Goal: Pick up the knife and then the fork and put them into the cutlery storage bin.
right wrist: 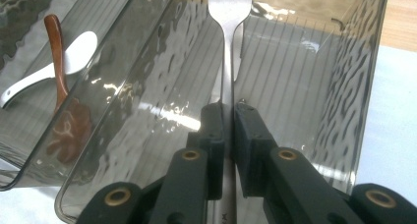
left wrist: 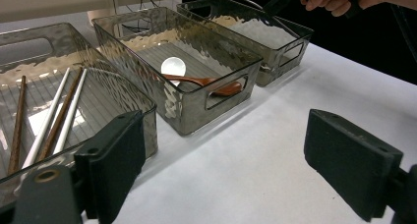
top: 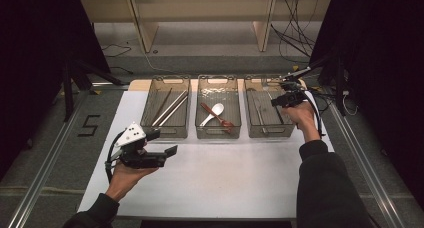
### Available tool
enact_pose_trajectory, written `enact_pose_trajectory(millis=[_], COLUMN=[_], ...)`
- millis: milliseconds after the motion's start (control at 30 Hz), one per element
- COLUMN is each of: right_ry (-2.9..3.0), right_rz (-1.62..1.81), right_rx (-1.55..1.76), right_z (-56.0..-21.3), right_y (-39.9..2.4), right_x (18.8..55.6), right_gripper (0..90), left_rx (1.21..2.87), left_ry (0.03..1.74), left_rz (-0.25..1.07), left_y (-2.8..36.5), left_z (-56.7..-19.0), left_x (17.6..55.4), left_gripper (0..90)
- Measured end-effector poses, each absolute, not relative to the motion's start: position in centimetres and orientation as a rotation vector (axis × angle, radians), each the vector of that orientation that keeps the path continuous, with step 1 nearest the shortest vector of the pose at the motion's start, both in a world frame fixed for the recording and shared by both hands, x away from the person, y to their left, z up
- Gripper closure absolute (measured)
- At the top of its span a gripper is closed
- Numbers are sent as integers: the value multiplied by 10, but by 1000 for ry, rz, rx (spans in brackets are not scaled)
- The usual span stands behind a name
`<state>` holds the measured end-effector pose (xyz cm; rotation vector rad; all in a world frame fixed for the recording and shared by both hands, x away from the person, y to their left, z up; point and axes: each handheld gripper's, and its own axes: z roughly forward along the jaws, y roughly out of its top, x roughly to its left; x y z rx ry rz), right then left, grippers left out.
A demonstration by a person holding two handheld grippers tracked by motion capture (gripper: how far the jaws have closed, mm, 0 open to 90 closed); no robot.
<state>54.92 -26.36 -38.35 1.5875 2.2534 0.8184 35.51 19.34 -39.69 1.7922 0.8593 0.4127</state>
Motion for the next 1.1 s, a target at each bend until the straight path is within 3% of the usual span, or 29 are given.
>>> enact_pose_trajectory(millis=[100,767,1100], right_ry=[2261,2283,2281], right_rz=[803,963,1072], right_rx=[1613,1507,1373], right_z=[-387,-373,-362], right_y=[-263,-258,-245], right_x=[550,528,496], right_gripper=[821,459,403], left_rx=[1791,1792,1793], left_ry=[860,861,864], left_rz=[412,412,406], left_y=[193,193,193], left_z=[-397,-397,-398], left_x=[355,355,355], left_gripper=[154,154,154])
